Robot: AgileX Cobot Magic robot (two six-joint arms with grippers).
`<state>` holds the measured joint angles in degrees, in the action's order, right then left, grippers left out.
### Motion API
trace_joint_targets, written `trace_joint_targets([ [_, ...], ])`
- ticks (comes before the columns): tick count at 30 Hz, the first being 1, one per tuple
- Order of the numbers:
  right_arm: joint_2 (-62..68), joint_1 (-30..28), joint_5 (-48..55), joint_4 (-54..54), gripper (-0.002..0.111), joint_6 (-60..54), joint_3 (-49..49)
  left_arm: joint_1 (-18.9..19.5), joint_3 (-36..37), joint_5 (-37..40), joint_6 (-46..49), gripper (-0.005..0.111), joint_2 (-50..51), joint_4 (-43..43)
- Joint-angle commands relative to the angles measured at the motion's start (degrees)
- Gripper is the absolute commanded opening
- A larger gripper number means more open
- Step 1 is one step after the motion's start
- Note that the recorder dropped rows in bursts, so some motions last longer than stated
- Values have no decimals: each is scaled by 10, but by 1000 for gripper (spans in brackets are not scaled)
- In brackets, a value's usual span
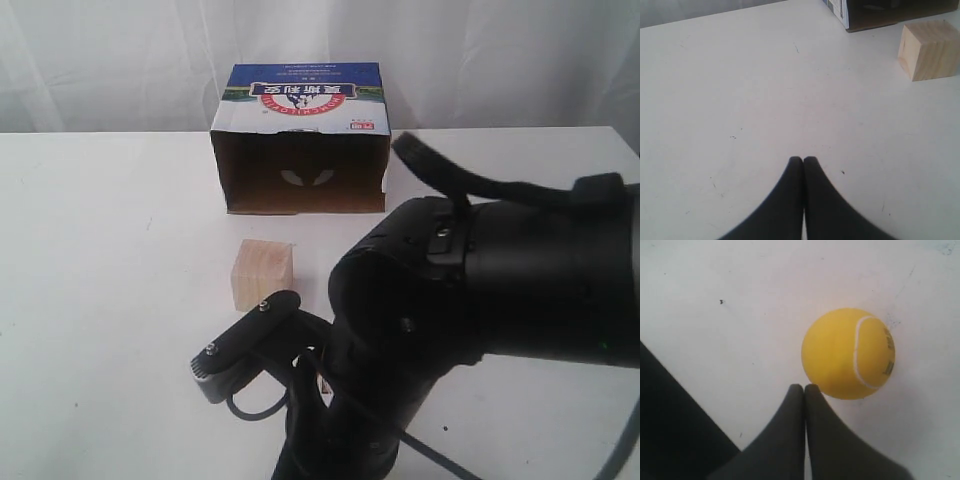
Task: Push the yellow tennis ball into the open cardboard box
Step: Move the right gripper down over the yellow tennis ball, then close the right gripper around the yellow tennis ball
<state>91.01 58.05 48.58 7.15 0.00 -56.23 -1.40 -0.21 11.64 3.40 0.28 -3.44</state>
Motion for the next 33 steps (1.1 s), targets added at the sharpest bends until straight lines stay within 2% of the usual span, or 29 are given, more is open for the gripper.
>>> trace_joint_targets([
  [1, 17, 1, -12, -20, 0, 0, -4, 2, 2, 1, -4, 0, -3, -2],
  [10, 45, -9, -20, -72, 0, 34, -4, 2, 2, 1, -4, 0, -3, -2],
  [26, 44, -93, -18, -137, 0, 67, 22, 2, 2, 1, -4, 0, -3, -2],
  [33, 21, -137, -20, -201, 0, 67, 8, 2, 2, 1, -4, 0, -3, -2],
])
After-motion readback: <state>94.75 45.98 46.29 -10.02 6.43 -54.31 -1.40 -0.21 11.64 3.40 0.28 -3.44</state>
